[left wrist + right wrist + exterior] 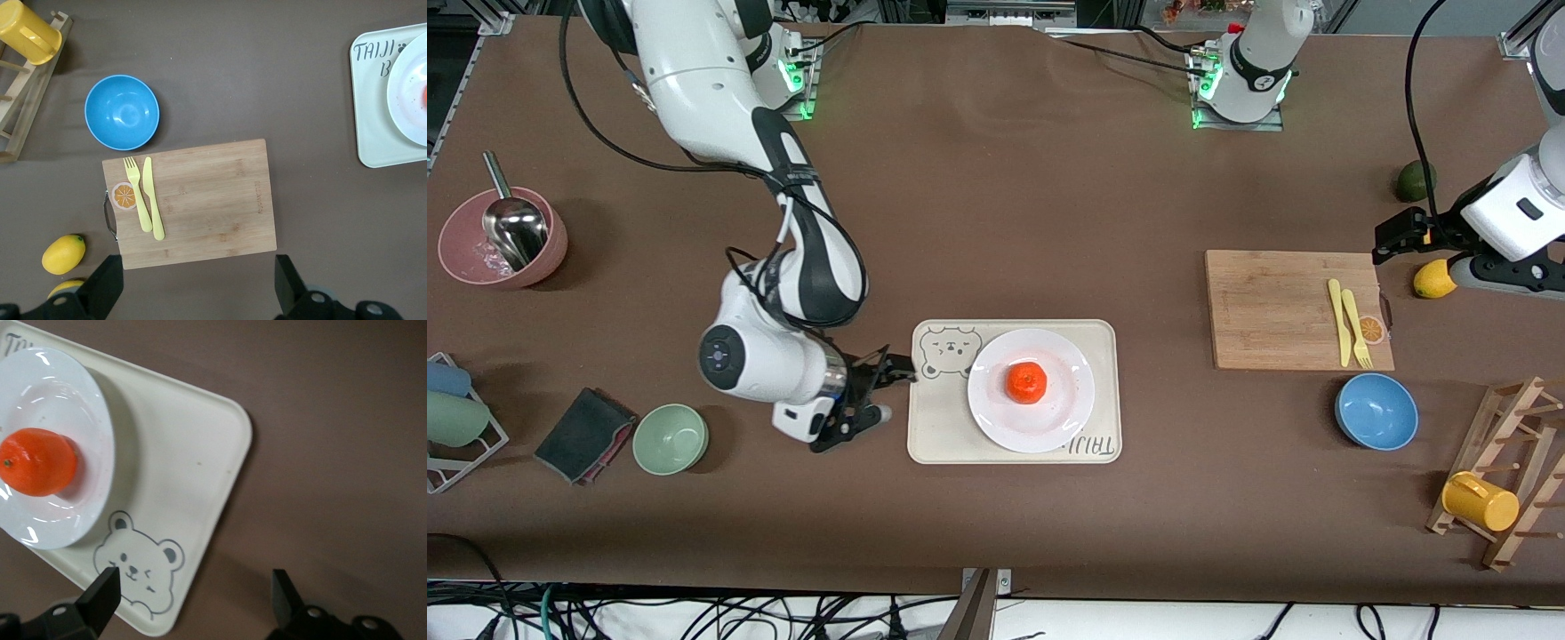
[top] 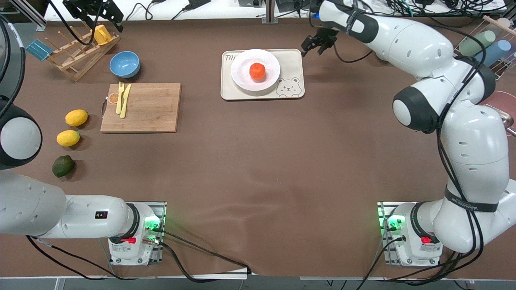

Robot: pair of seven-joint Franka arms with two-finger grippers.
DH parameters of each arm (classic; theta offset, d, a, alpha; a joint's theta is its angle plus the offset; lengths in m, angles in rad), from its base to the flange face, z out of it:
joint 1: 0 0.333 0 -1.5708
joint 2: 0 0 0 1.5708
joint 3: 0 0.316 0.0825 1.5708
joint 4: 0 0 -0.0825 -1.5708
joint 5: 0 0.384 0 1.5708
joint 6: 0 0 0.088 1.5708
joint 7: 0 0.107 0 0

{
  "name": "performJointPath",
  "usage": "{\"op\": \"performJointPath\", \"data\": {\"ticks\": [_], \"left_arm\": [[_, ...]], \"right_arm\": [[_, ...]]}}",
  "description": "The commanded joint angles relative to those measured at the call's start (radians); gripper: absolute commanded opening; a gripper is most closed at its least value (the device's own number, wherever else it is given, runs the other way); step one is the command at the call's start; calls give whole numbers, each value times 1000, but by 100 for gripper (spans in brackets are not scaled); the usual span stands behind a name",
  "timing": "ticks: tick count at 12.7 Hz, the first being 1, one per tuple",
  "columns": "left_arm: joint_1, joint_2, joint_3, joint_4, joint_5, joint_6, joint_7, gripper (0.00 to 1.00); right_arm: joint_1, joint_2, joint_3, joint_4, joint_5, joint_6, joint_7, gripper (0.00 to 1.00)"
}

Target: Place orange and plate with both arms

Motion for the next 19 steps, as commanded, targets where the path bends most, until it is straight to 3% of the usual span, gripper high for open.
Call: {"op": "performJointPath", "data": {"ticks": [1, 5, 6, 10, 16, 19], "left_arm": [[0, -9, 0, -10, -16, 12, 19, 100], [0, -11, 0, -10, -16, 12, 19, 100], [0, -11, 0, -11, -16, 12, 19, 100], [0, -9, 0, -11, -16, 12, 19, 100], [-1, -11, 0, -11, -16, 12, 17, 100], [-1, -11, 0, -11, -16, 12, 17, 100]], "right_arm": [[6, -45, -30, -13, -98, -31, 13, 100], [18, -136, -61, -16, -406, -40, 19, 100], [17, -154, -87, -16, -439, -77, 21, 100], [15, -228, -185, -18, -439, -228, 18, 100], [15, -335, -240, -21, -433, -497, 49, 100], [15, -348, -268, -25, -432, -493, 50, 100]]}}
